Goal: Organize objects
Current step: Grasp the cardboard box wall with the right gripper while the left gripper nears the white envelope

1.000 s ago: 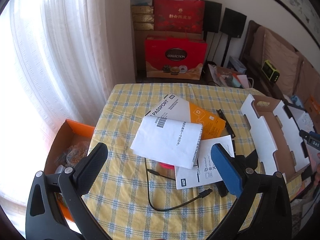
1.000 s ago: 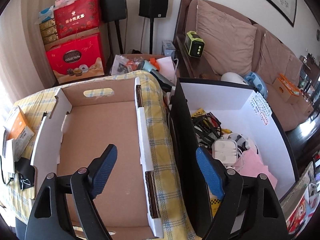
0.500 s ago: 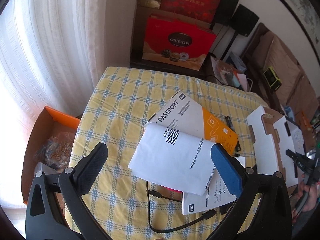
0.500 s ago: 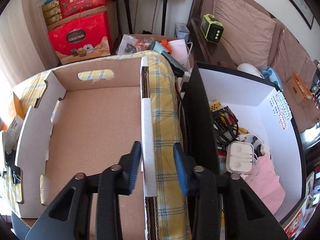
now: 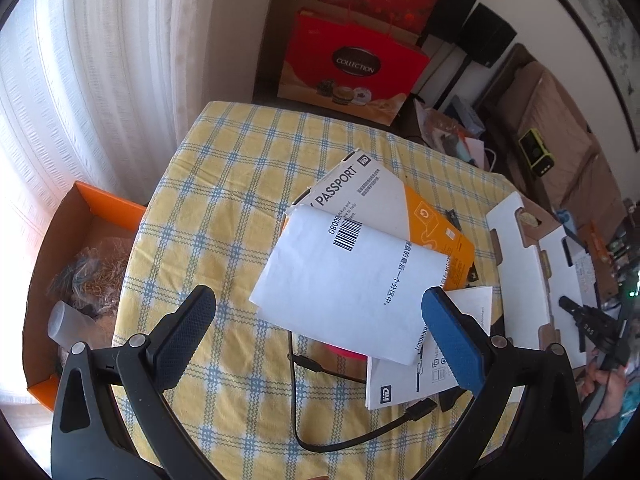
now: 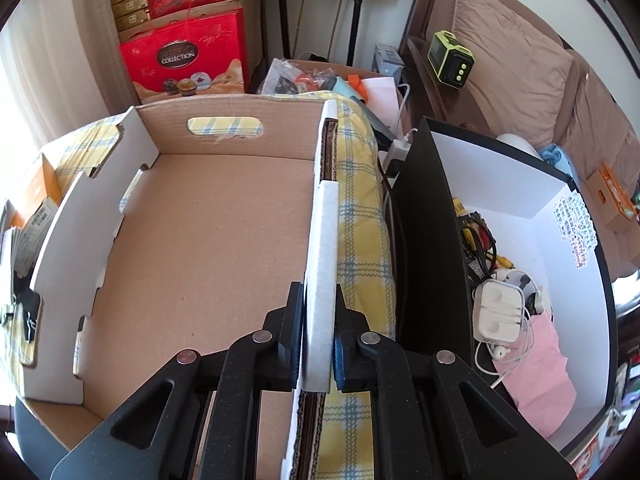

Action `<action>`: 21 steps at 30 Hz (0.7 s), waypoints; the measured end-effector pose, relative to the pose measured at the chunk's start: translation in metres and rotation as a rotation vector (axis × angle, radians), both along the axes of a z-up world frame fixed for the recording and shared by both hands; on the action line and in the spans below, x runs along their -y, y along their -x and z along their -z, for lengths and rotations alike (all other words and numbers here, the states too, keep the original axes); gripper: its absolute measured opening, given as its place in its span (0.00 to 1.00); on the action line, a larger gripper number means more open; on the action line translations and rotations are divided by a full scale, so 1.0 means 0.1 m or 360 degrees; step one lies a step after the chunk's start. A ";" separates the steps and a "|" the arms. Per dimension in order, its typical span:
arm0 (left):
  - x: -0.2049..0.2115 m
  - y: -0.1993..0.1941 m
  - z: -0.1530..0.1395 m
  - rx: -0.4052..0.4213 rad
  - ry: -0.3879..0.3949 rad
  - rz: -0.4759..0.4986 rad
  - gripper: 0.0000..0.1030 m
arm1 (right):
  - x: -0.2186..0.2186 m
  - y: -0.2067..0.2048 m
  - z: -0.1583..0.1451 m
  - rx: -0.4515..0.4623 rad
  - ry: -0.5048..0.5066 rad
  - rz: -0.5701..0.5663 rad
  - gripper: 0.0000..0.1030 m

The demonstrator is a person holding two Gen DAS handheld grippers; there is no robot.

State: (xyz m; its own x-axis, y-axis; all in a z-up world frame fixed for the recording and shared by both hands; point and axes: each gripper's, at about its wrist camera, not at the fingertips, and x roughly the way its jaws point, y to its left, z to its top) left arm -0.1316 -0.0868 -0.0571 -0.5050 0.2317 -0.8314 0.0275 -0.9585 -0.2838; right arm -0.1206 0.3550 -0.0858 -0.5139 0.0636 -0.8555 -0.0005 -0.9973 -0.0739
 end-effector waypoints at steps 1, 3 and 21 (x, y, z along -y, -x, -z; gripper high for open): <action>-0.02 -0.02 -0.01 -0.0001 -0.0001 0.0017 1.00 | 0.02 -0.01 0.00 -0.0004 -0.0006 -0.0006 0.11; -0.09 -0.05 -0.01 -0.0001 0.0002 0.0052 1.00 | 0.06 -0.04 0.01 -0.0011 -0.0024 -0.0018 0.11; 0.09 -0.07 0.30 0.0149 -0.0356 -0.0141 0.96 | 0.03 -0.07 -0.01 -0.0016 0.0016 0.0017 0.12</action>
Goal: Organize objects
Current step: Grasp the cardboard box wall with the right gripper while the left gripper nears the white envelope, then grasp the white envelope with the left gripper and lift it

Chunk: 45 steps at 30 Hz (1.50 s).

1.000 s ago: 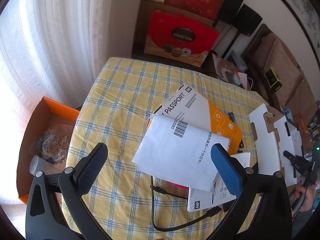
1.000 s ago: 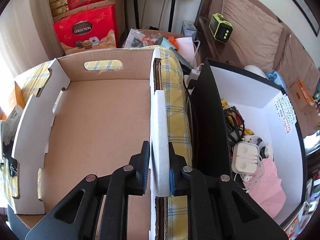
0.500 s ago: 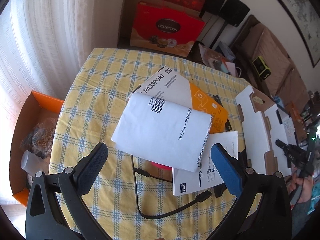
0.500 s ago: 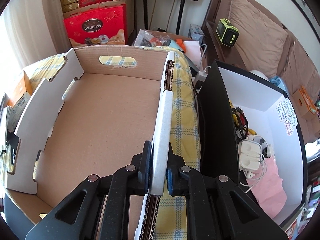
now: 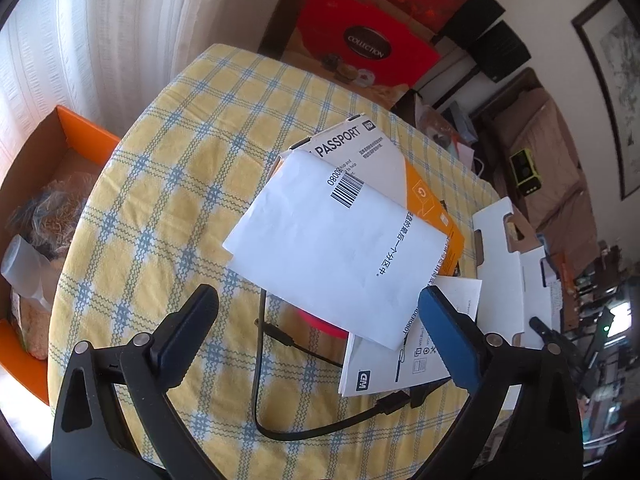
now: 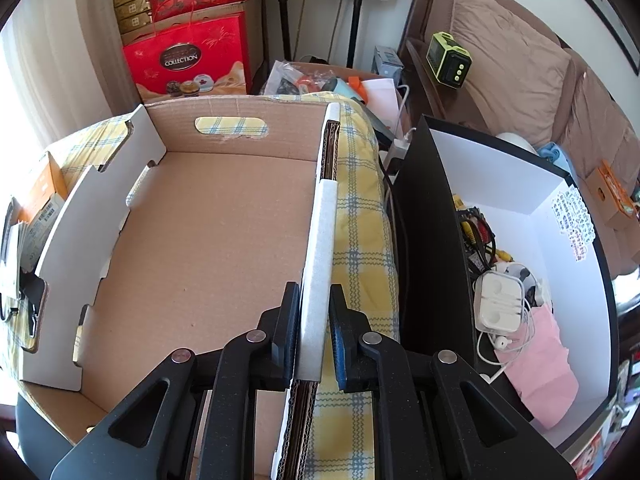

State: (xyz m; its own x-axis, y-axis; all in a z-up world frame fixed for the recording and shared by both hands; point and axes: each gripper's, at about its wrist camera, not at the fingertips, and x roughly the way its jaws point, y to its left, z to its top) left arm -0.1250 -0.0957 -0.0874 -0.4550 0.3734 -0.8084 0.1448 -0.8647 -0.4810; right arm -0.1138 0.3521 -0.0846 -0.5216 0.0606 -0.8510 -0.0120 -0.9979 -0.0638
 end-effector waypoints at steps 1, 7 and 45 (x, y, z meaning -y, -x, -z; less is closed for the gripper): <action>0.03 0.00 0.02 0.0003 -0.0068 -0.0021 0.95 | 0.00 0.00 0.01 0.0004 -0.0001 0.0001 0.12; 0.17 0.05 0.15 0.0034 -0.0353 -0.0118 0.88 | 0.01 0.00 0.09 0.0036 -0.0003 0.0006 0.12; 0.00 -0.17 0.05 0.0035 -0.0465 -0.0027 0.52 | 0.01 0.00 0.12 0.0050 0.0025 0.0025 0.13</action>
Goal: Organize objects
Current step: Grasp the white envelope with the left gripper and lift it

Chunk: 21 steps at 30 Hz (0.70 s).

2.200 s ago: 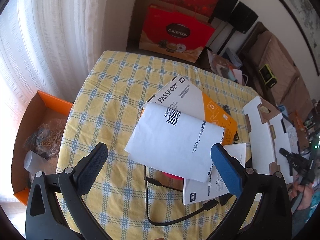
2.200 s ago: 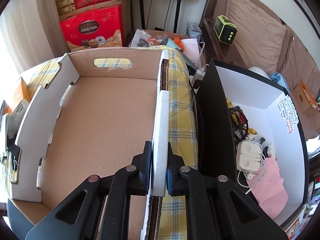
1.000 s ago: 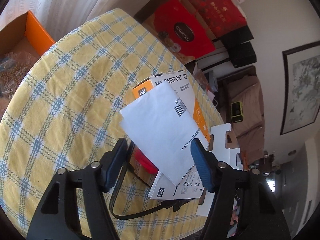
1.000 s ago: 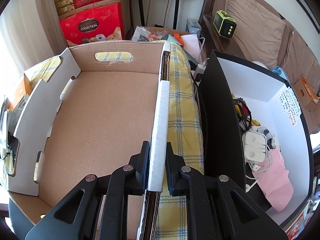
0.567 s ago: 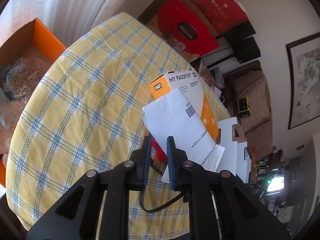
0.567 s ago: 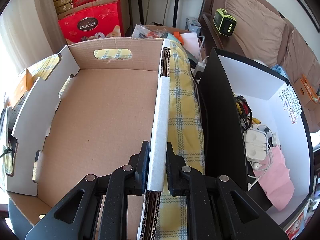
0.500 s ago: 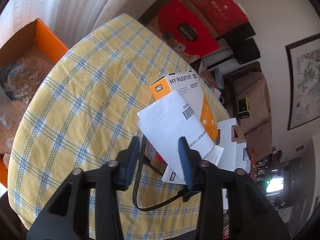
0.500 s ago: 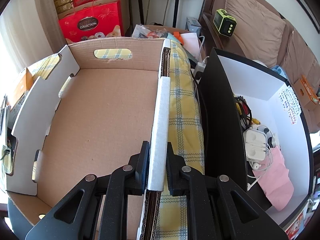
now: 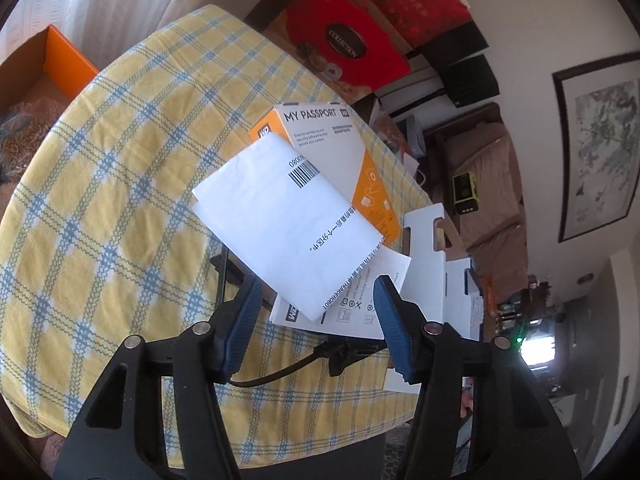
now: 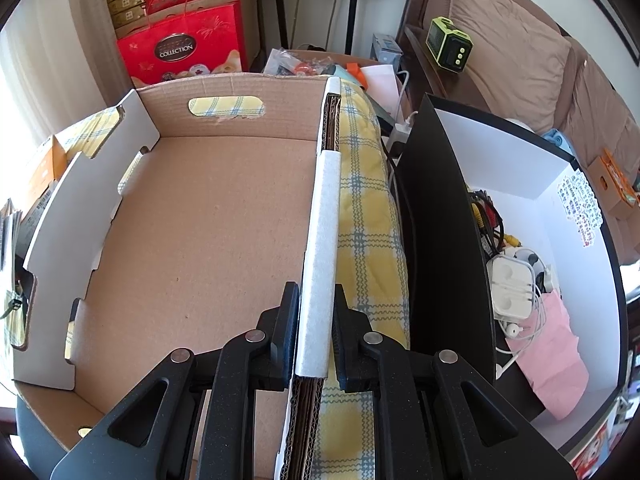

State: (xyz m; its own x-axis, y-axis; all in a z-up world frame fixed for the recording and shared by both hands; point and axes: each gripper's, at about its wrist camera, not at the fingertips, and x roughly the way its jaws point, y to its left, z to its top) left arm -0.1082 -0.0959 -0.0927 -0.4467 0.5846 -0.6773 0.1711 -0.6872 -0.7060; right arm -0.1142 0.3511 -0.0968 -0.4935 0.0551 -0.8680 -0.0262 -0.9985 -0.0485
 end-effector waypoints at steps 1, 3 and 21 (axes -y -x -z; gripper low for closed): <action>-0.02 0.01 0.02 0.0014 -0.0008 0.0008 0.51 | 0.00 0.00 0.00 0.0000 0.0003 0.0001 0.13; -0.05 0.02 0.06 0.0041 -0.0048 0.0017 0.51 | 0.00 -0.01 0.01 -0.0001 0.0002 0.0002 0.13; 0.04 0.05 0.21 0.0017 -0.0063 -0.0160 0.08 | -0.01 -0.01 0.01 -0.0004 0.0009 0.0006 0.13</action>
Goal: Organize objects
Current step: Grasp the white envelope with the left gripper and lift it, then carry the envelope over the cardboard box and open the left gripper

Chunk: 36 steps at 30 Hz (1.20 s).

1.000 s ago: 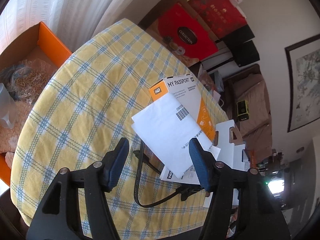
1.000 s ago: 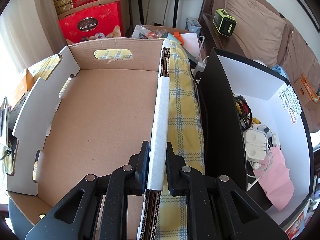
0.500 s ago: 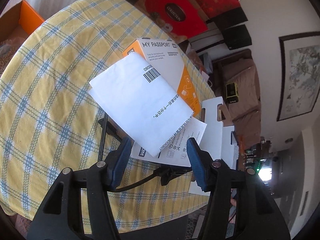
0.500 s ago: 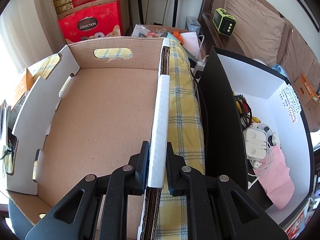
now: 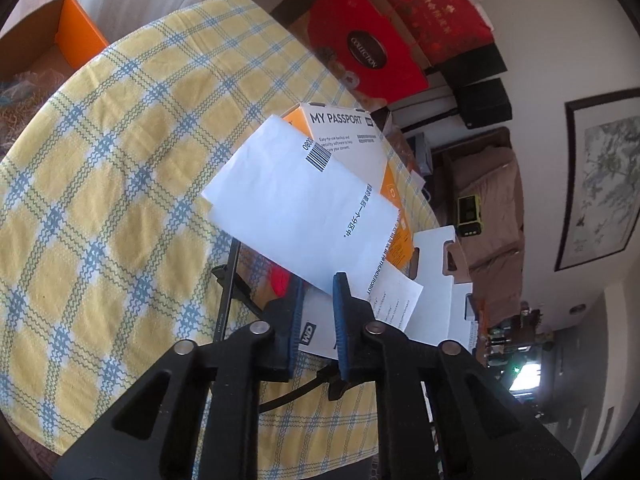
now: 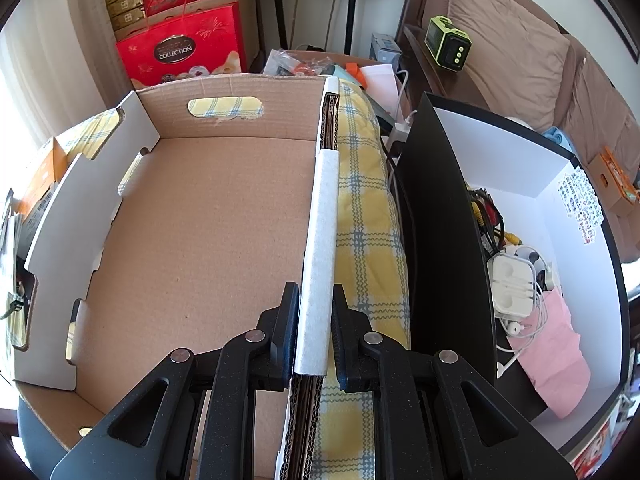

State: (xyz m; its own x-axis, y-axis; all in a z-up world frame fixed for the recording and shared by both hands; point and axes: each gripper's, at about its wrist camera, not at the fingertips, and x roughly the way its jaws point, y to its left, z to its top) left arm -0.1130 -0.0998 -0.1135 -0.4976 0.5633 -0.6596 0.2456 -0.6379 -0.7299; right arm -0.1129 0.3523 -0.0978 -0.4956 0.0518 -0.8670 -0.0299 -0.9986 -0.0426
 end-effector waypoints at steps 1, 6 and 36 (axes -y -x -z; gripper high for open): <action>0.01 -0.01 -0.01 -0.0012 0.0002 -0.0011 0.04 | 0.00 0.00 0.00 0.0000 -0.0001 -0.0001 0.13; 0.05 -0.03 -0.12 -0.0084 0.0015 -0.0015 0.01 | 0.00 0.00 0.00 0.0000 -0.0002 0.0000 0.13; -1.76 -0.21 -1.04 -0.0364 0.0067 0.0889 0.00 | -0.02 -0.04 0.00 0.0024 0.0045 0.0011 0.17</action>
State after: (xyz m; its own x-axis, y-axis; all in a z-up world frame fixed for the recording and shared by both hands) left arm -0.0925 0.0760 -0.0098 -0.2657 0.7558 -0.5985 -0.2950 -0.6548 -0.6959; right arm -0.1091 0.3542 -0.0978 -0.4821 0.0305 -0.8756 -0.0361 -0.9992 -0.0149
